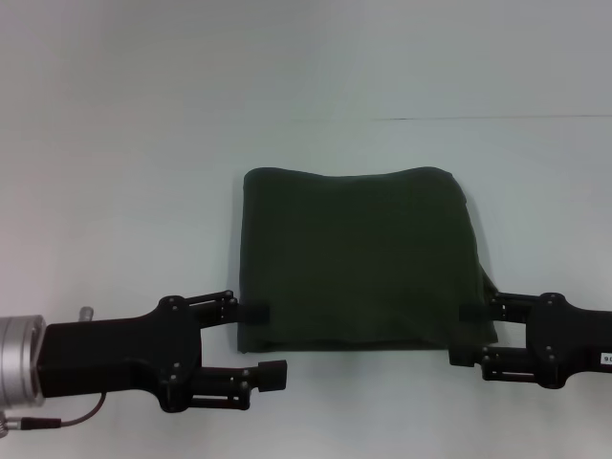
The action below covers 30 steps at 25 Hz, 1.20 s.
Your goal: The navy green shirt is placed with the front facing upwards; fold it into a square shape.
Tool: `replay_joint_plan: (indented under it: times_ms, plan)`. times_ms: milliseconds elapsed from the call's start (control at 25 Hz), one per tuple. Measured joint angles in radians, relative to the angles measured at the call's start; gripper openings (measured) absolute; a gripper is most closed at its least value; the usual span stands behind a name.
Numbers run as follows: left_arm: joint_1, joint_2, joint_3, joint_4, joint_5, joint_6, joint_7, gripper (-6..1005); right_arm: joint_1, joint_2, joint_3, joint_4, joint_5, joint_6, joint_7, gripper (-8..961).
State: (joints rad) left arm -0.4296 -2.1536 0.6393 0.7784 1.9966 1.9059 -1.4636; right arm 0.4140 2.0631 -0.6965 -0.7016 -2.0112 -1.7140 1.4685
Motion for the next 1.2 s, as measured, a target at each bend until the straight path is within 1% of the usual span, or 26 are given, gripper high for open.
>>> replay_joint_plan:
  times_ms: [160, 360, 1200]
  plan:
    - [-0.003, 0.001, 0.000, 0.000, 0.001, -0.001, -0.002, 875, 0.008, -0.002, -0.010, 0.001, -0.003, 0.000, 0.006, 754]
    - [-0.009, 0.004, -0.004, -0.001, 0.001, -0.001, -0.008, 875, 0.008, -0.001, -0.013, 0.001, -0.003, 0.000, 0.007, 867]
    - [-0.021, 0.008, -0.007, -0.004, -0.006, -0.006, -0.039, 875, 0.018, 0.001, -0.013, 0.000, -0.003, -0.011, 0.024, 867]
